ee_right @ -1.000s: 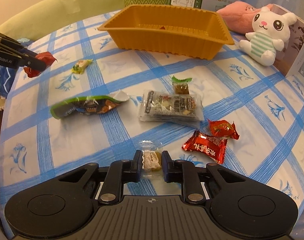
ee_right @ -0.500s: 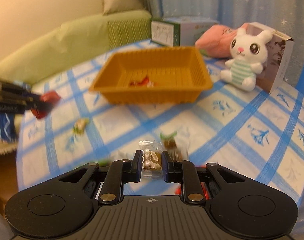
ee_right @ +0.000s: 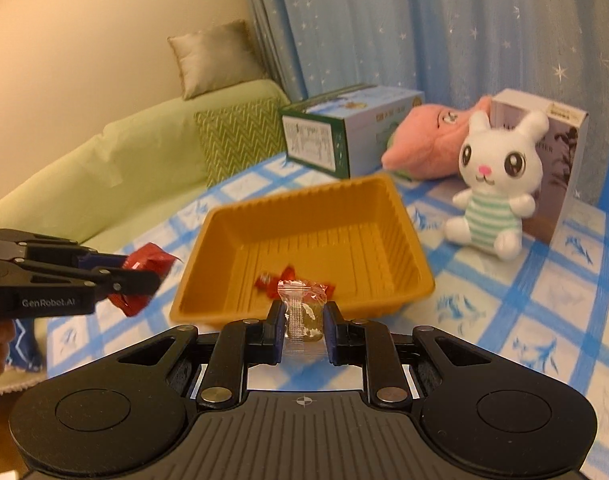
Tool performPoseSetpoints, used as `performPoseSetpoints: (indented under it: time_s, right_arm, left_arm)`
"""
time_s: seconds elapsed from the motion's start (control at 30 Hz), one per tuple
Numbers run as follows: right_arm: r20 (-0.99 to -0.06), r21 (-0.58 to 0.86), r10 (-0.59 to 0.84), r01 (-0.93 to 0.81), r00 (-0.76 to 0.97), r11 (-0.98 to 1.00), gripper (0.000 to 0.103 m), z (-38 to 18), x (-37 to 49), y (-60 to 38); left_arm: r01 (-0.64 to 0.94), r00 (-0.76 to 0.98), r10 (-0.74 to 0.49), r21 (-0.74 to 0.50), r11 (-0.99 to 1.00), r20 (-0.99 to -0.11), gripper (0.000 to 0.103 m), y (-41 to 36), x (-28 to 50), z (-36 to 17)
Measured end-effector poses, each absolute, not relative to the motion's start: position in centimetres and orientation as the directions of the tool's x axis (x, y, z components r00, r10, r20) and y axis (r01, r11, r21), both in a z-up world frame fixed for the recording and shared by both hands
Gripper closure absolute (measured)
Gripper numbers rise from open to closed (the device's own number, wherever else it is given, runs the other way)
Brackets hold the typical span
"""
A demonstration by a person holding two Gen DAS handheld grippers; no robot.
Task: Organize snacks
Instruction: 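Carry both held snacks over the orange tray and open both tools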
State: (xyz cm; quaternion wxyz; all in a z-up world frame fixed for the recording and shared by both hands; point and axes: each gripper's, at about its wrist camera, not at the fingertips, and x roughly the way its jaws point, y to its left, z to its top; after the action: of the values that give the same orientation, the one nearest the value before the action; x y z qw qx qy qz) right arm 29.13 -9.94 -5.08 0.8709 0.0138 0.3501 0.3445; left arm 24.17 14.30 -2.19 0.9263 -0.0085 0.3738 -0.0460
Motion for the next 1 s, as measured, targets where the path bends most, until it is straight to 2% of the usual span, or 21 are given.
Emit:
performPoseSetpoints:
  time_s: [0.47,1.0]
  right_arm:
    - [-0.607,0.263,0.557,-0.517,0.567,0.814,0.082,-5.7,35.6,-7.0]
    - [-0.638,0.274,0.502,-0.436,0.584,0.857,0.082,-7.4,38.9,-6.4]
  left_arm:
    - [0.114,0.714,-0.119,-0.053,0.992,-0.690,0.079,13.5,33.9,-2.0]
    - [0.136,0.665,-0.112,-0.028,0.990,-0.738,0.079,13.2,39.8,-5.1]
